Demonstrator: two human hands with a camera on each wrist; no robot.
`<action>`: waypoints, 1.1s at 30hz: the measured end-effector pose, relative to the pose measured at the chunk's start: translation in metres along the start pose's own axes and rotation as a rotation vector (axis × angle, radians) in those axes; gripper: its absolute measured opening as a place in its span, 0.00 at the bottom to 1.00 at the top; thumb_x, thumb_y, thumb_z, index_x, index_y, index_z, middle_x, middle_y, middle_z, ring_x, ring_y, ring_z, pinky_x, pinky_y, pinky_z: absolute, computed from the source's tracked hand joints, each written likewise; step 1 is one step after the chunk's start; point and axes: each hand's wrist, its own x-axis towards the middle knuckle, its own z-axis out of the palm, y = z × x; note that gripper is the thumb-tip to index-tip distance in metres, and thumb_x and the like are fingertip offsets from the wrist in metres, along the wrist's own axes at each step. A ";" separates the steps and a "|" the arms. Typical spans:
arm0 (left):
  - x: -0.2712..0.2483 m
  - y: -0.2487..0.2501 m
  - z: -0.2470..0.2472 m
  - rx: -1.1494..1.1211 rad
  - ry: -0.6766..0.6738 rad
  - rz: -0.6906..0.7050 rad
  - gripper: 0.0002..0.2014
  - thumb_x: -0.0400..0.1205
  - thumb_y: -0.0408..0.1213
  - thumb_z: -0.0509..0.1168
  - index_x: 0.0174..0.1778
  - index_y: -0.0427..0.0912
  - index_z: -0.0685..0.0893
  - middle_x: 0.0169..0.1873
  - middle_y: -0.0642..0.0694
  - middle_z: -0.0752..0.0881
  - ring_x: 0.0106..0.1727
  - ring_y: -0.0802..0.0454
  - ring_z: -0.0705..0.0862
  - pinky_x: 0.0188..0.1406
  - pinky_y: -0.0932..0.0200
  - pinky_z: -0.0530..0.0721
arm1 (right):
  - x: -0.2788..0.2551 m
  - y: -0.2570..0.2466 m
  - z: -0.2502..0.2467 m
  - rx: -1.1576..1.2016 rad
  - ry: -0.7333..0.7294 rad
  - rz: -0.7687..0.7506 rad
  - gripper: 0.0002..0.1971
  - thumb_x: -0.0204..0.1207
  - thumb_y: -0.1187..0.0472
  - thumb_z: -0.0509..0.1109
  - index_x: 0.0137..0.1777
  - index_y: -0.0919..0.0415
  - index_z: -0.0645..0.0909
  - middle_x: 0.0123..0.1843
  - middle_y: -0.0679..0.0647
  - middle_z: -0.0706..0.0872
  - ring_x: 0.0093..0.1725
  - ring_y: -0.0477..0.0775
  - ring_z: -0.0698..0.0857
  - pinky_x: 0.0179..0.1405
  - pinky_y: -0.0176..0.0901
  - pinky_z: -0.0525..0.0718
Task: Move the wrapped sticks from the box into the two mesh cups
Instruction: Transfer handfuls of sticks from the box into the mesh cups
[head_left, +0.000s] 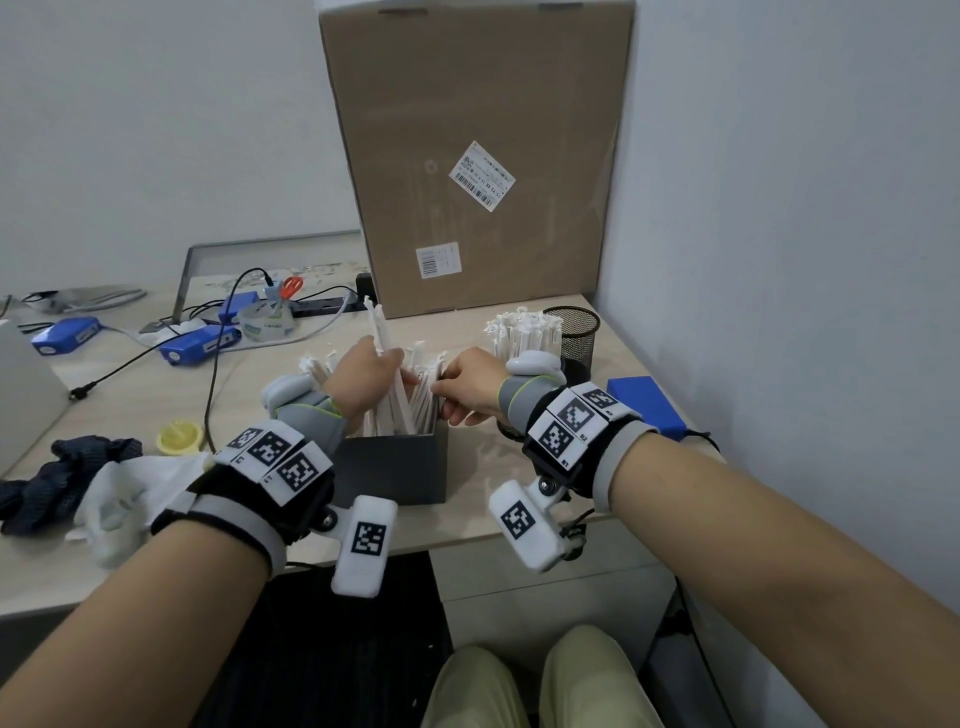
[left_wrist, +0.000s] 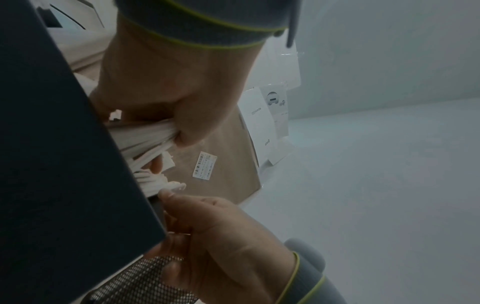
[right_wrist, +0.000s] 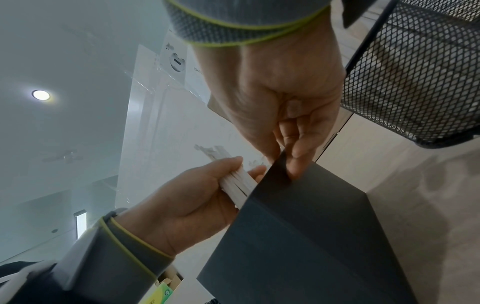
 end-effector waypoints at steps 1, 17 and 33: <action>0.002 0.000 -0.002 -0.055 0.017 0.017 0.07 0.86 0.35 0.53 0.54 0.38 0.74 0.31 0.45 0.86 0.35 0.49 0.83 0.36 0.58 0.80 | 0.000 0.000 0.000 -0.001 0.004 0.000 0.16 0.83 0.60 0.63 0.32 0.63 0.77 0.27 0.55 0.83 0.17 0.43 0.80 0.17 0.29 0.77; 0.021 0.054 -0.028 -1.028 0.277 0.194 0.09 0.85 0.34 0.61 0.39 0.43 0.72 0.18 0.51 0.72 0.19 0.57 0.71 0.24 0.62 0.75 | -0.021 0.000 -0.014 0.703 0.208 -0.080 0.19 0.85 0.49 0.53 0.65 0.62 0.72 0.60 0.56 0.80 0.61 0.54 0.81 0.59 0.47 0.81; -0.009 0.067 0.048 -1.148 -0.008 0.157 0.09 0.85 0.38 0.63 0.39 0.41 0.75 0.25 0.49 0.78 0.26 0.57 0.78 0.32 0.64 0.79 | -0.018 0.006 -0.032 1.513 -0.120 0.013 0.37 0.82 0.35 0.39 0.62 0.65 0.77 0.40 0.52 0.76 0.34 0.45 0.70 0.45 0.36 0.72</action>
